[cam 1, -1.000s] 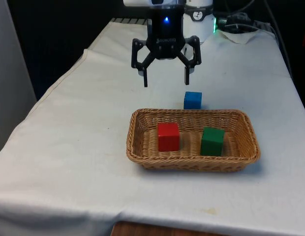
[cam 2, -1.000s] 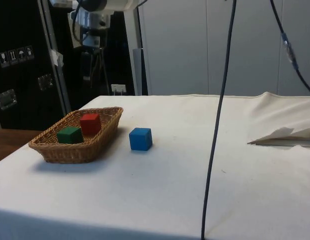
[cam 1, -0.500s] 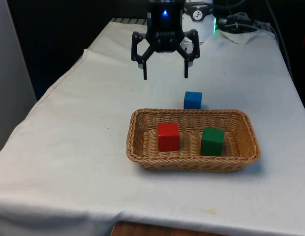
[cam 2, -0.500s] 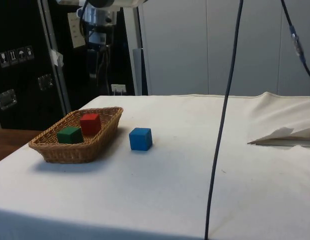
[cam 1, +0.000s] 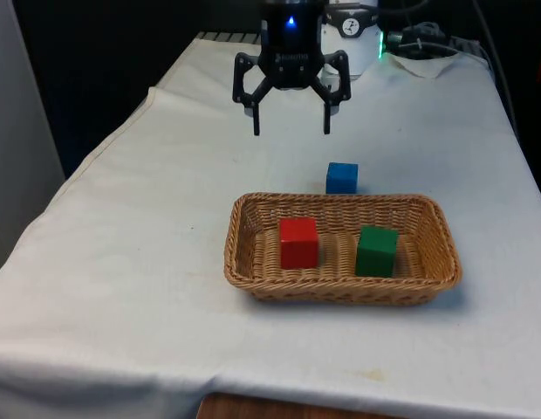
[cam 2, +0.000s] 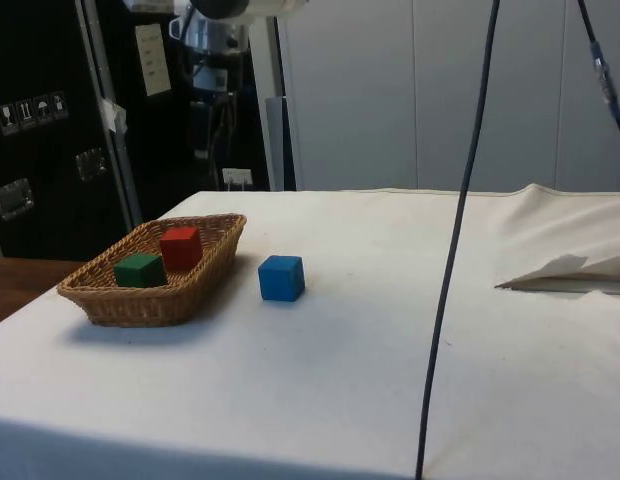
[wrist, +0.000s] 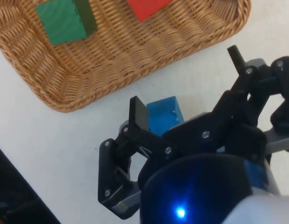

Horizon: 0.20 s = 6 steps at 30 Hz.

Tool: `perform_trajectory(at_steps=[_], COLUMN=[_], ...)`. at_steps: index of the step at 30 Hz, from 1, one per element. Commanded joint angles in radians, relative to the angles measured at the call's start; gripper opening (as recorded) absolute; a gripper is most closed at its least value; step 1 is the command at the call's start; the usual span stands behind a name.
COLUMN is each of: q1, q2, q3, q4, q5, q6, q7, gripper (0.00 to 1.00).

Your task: Pick up exactly two blocks and place them into the basket.

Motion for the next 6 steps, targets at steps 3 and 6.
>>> perform_trajectory(at_steps=[3,6], q1=[0.011,0.001], q2=[-0.012,-0.014], q3=[-0.01,0.0], q4=[-0.03,-0.03], q5=[-0.02,-0.008], q6=[0.025,0.017], q7=[0.025,0.014], gripper=[1.0,1.0])
